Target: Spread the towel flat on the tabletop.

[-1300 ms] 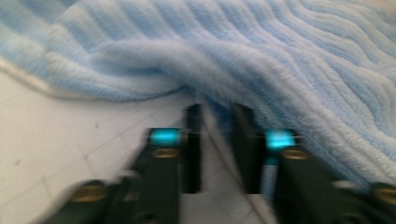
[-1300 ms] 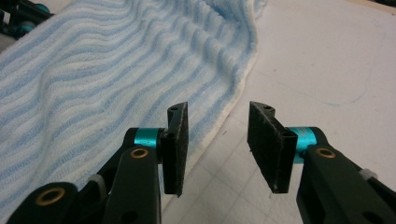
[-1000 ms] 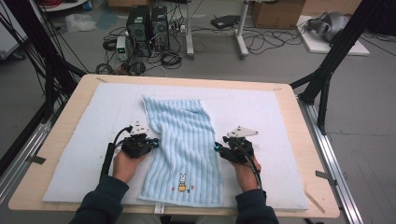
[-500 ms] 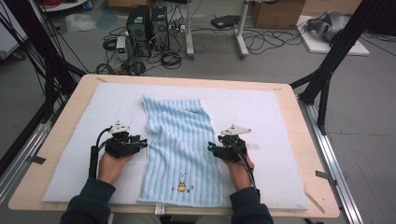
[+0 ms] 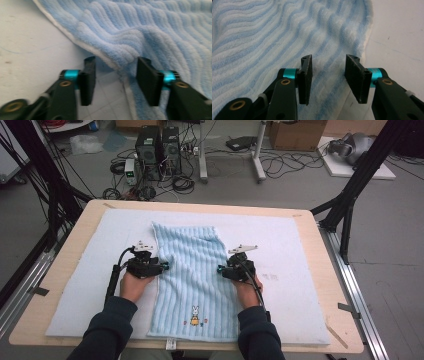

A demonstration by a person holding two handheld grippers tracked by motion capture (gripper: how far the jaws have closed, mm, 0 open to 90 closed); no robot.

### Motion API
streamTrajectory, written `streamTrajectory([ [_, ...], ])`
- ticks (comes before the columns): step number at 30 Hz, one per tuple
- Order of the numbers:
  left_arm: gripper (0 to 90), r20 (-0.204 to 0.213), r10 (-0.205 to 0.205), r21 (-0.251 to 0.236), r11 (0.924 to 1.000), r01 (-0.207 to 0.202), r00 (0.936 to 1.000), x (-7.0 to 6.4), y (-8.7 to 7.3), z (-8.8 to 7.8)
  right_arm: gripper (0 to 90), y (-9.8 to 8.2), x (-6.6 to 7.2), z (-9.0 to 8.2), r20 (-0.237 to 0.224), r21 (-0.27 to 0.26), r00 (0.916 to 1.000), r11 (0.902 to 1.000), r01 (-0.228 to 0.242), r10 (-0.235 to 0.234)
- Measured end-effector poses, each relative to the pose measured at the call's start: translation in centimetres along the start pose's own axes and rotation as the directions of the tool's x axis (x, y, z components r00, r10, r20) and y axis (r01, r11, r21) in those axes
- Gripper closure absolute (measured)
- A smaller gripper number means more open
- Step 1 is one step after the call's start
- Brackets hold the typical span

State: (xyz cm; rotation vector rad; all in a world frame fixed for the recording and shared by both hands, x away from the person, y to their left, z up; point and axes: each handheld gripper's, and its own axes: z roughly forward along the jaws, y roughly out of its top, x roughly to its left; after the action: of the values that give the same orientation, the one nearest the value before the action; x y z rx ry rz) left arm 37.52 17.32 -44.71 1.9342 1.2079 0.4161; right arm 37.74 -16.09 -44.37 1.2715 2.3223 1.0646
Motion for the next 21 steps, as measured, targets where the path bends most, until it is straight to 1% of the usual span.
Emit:
streamTrajectory([
  [1, 57.5, -0.008, 0.004, 0.001, 1.0000, -0.004, 1.0000, 0.0, 0.0, 0.0, 58.1, 0.0, 0.0, 0.0, 0.000, 0.000, 1.0000, 1.0000, 0.000, 0.000],
  [2, 75.9, -0.020, 0.017, 0.000, 0.9999, -0.017, 0.9997, 0.1, 0.0, 0.0, 70.2, 0.3, 0.1, 0.2, 0.012, 0.008, 0.9995, 0.9995, 0.031, -0.031],
  [3, 75.9, -0.033, 0.026, -0.001, 0.9996, -0.026, 0.9991, 0.4, 0.0, 0.0, 70.2, 0.3, 0.1, 0.2, 0.012, 0.008, 0.9995, 0.9995, 0.031, -0.031],
  [4, 84.0, -0.022, 0.005, 0.005, 1.0000, -0.005, 0.9997, 0.8, 0.1, 0.0, 81.0, 0.4, 0.2, 0.3, 0.014, 0.012, 0.9988, 0.9988, 0.047, -0.048],
  [5, 87.6, -0.005, -0.026, 0.008, 0.9996, 0.026, 0.9997, 1.1, 0.3, 0.2, 84.5, 0.5, 0.2, 0.4, 0.008, 0.019, 0.9985, 0.9984, 0.054, -0.054],
  [6, 88.1, 0.002, -0.048, 0.018, 0.9987, 0.048, 0.9989, 1.3, 0.5, 0.2, 86.7, 0.7, 0.1, 0.5, 0.006, 0.026, 0.9983, 0.9980, 0.057, -0.057],
  [7, 88.3, -0.001, -0.044, 0.017, 0.9989, 0.044, 0.9991, 1.4, 0.6, 0.4, 87.1, 0.9, -0.1, 0.6, 0.001, 0.030, 0.9988, 0.9983, 0.050, -0.050],
  [9, 88.7, -0.018, -0.039, 0.014, 0.9991, 0.039, 0.9991, 1.5, 1.1, 0.9, 87.5, 1.4, -0.4, 0.9, 0.049, 0.023, 0.9979, 0.9989, 0.042, -0.043],
  [10, 88.7, -0.018, -0.039, 0.014, 0.9991, 0.039, 0.9991, 1.5, 1.1, 0.9, 87.5, 1.4, -0.4, 0.9, 0.049, 0.023, 0.9979, 0.9989, 0.042, -0.043],
  [11, 88.7, -0.027, -0.033, 0.012, 0.9994, 0.033, 0.9991, 1.5, 1.3, 1.0, 87.4, 1.5, -0.6, 1.0, 0.067, 0.015, 0.9970, 0.9992, 0.039, -0.039],
  [12, 88.7, -0.032, -0.030, 0.007, 0.9995, 0.030, 0.9990, 1.7, 1.5, 1.2, 87.4, 1.6, -1.1, 1.1, 0.095, -0.003, 0.9951, 0.9996, 0.028, -0.028],
  [13, 88.7, -0.037, -0.030, 0.003, 0.9995, 0.030, 0.9989, 1.8, 1.7, 1.4, 87.4, 1.7, -1.3, 1.1, 0.102, -0.010, 0.9947, 0.9998, 0.017, -0.016],
  [14, 88.6, -0.044, -0.034, -0.022, 0.9992, 0.033, 0.9985, 1.9, 1.8, 1.6, 87.4, 1.8, -1.4, 1.2, 0.110, -0.022, 0.9938, 0.9996, 0.016, -0.014],
  [15, 88.6, -0.044, -0.042, -0.018, 0.9990, 0.041, 0.9981, 2.2, 2.0, 1.8, 87.4, 1.8, -1.4, 1.2, 0.110, -0.022, 0.9938, 0.9996, 0.016, -0.014],
  [16, 88.7, -0.051, -0.032, -0.008, 0.9995, 0.032, 0.9982, 2.3, 2.2, 2.1, 87.4, 1.9, -1.5, 1.3, 0.118, -0.033, 0.9929, 0.9993, 0.020, -0.016],
  [17, 88.7, -0.056, -0.030, -0.018, 0.9994, 0.029, 0.9980, 2.4, 2.3, 2.2, 87.4, 2.0, -1.5, 1.4, 0.126, -0.048, 0.9918, 0.9985, 0.028, -0.021],
  [18, 88.6, -0.056, -0.037, -0.038, 0.9987, 0.035, 0.9977, 2.5, 2.4, 2.2, 87.4, 2.1, -1.5, 1.5, 0.137, -0.058, 0.9900, 0.9975, 0.041, -0.033],
  [19, 88.6, -0.059, -0.031, -0.046, 0.9985, 0.028, 0.9977, 2.5, 2.5, 2.3, 87.3, 2.2, -1.4, 1.6, 0.145, -0.060, 0.9888, 0.9972, 0.045, -0.036],
  [20, 88.1, -0.066, -0.003, -0.046, 0.9989, 0.000, 0.9978, 2.4, 2.5, 2.3, 87.0, 2.2, -1.4, 1.8, 0.147, -0.065, 0.9884, 0.9968, 0.048, -0.038],
  [21, 85.2, -0.077, 0.015, -0.048, 0.9987, -0.019, 0.9969, 2.3, 2.5, 2.3, 85.5, 2.1, -1.3, 1.8, 0.149, -0.062, 0.9881, 0.9969, 0.049, -0.039],
])
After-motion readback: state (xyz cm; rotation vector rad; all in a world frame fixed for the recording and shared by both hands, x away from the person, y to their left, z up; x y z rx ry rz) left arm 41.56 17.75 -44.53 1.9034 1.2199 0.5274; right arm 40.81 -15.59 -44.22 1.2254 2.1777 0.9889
